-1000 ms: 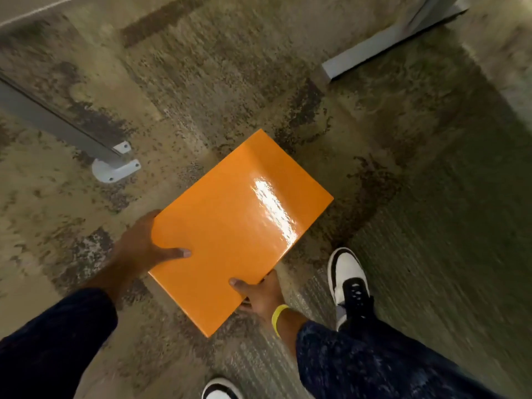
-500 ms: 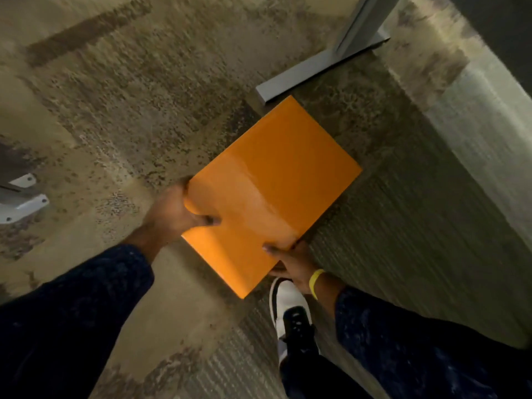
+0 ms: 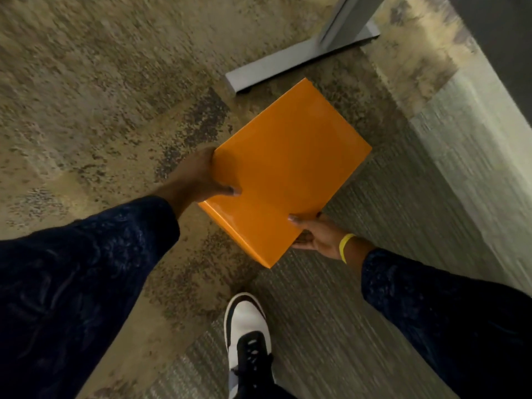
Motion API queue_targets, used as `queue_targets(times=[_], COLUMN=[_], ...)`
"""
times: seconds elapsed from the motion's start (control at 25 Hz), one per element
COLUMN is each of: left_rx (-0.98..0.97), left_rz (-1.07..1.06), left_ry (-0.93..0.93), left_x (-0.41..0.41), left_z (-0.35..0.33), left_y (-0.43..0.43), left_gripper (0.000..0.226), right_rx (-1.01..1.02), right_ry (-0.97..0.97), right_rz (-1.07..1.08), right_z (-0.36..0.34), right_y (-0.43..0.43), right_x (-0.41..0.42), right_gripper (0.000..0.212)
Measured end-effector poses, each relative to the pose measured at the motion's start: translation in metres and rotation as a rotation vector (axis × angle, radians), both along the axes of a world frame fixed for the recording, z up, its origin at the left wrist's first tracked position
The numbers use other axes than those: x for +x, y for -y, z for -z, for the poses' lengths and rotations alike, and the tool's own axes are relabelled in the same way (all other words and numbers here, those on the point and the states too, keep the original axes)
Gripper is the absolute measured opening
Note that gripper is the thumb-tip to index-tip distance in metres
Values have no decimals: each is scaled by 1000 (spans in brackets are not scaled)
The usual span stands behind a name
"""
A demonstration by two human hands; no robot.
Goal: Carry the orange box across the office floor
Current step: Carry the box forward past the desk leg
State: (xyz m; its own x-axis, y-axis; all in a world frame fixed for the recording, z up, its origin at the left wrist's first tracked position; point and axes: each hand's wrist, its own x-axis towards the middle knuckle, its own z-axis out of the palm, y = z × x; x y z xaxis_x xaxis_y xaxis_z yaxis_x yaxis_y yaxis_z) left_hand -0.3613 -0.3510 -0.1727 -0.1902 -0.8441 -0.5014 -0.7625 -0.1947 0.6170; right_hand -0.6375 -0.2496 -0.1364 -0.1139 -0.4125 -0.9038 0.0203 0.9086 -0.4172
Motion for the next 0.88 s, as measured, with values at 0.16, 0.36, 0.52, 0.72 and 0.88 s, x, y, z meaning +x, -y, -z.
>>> queue_targets(times=[0.16,0.36,0.52,0.72,0.88], left_rx=[15,-1,-127,-261,-325], left_rz=[-17,37,165,371,470], left_ry=[7,52,227,385,402], left_x=[-11,-16,-19,-22,-5], left_z=[8,15,11,-9,-40], left_y=[14,10,8,-8,-25], left_gripper=[125,127,118,114,115], right_rx=[-9,-48,-206,-311,-322], right_ry=[-13,-121,-354,-605,-691], right_rz=[18,-71,-169,-388,-553], right_z=[11,16,14,2,-21], right_y=[16,13,12,-2,-21], right_x=[-14,-19,-15,-5,25], right_gripper=[63,61,77,104,110])
